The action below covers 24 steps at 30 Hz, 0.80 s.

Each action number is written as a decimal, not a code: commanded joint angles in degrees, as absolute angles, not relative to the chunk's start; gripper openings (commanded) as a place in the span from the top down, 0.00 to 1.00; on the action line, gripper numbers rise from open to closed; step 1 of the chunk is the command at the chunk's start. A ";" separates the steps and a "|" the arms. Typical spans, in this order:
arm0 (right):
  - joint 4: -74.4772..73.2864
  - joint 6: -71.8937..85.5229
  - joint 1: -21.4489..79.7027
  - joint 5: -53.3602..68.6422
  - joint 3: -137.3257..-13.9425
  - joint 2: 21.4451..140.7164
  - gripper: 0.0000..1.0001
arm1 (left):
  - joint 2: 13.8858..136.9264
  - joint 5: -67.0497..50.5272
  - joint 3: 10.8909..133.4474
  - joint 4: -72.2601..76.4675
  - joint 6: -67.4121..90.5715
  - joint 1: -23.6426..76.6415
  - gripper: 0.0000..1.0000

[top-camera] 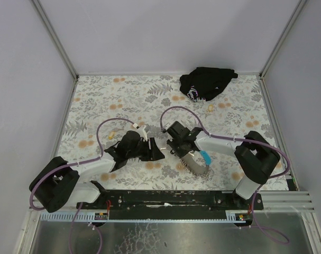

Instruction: Put the keys on the keyring

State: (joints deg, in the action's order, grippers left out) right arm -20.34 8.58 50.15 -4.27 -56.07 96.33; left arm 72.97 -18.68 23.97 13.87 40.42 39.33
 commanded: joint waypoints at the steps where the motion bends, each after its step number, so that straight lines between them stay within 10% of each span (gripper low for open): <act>1: -19.89 10.98 47.00 -2.86 -57.77 94.79 0.74 | 73.68 -20.65 23.37 18.82 39.37 39.79 0.47; 14: -17.30 12.15 42.80 3.33 -55.39 92.09 0.84 | 79.72 -22.99 25.38 25.11 38.70 41.84 0.47; 24: -18.54 9.91 42.80 6.42 -54.56 91.74 0.67 | 83.27 -22.25 27.33 26.08 38.45 41.88 0.51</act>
